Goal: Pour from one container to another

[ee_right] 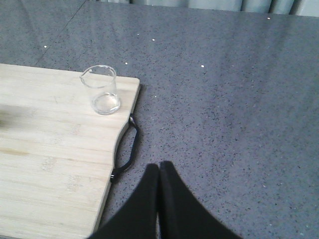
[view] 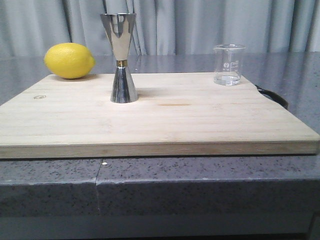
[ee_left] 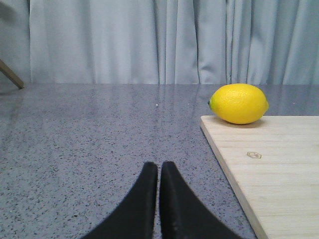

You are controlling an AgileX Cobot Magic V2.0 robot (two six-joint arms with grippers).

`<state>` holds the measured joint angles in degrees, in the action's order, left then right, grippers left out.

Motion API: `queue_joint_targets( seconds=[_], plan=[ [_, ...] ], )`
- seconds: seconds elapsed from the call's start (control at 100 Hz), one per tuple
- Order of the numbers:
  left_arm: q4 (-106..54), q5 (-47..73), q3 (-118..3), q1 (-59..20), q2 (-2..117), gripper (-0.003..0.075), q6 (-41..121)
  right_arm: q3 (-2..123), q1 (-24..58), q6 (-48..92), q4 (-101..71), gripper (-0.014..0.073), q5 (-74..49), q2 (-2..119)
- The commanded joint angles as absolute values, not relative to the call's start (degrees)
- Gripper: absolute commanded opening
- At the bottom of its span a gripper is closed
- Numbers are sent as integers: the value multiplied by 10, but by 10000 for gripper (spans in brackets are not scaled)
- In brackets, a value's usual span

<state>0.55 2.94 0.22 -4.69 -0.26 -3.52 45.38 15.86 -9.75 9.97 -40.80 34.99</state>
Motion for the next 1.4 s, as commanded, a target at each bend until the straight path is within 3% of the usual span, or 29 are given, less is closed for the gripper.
queue_joint_targets(
  seconds=[0.0,0.26,0.36,0.58,0.91,1.09,1.39],
  plan=[
    [3,-17,23,-47,-16,-19,-39,468,155,-98,111,-75,-367,349],
    [3,-17,23,-47,-16,-19,-39,467,158,-98,109,-75,-370,326],
    [3,-17,23,-47,-16,-19,-39,438,137,-98,75,-75,-311,297],
    [3,-17,23,-47,-16,-19,-39,280,58,-98,8,-75,-133,194],
    [3,-17,23,-47,-16,-19,-39,50,12,-98,-7,-75,62,38],
    [3,-17,23,-47,-16,-19,-39,-25,8,-98,-10,-75,107,-18],
    [3,-17,23,-47,-16,-19,-39,-23,8,-98,-10,-75,80,-16]
  ],
)
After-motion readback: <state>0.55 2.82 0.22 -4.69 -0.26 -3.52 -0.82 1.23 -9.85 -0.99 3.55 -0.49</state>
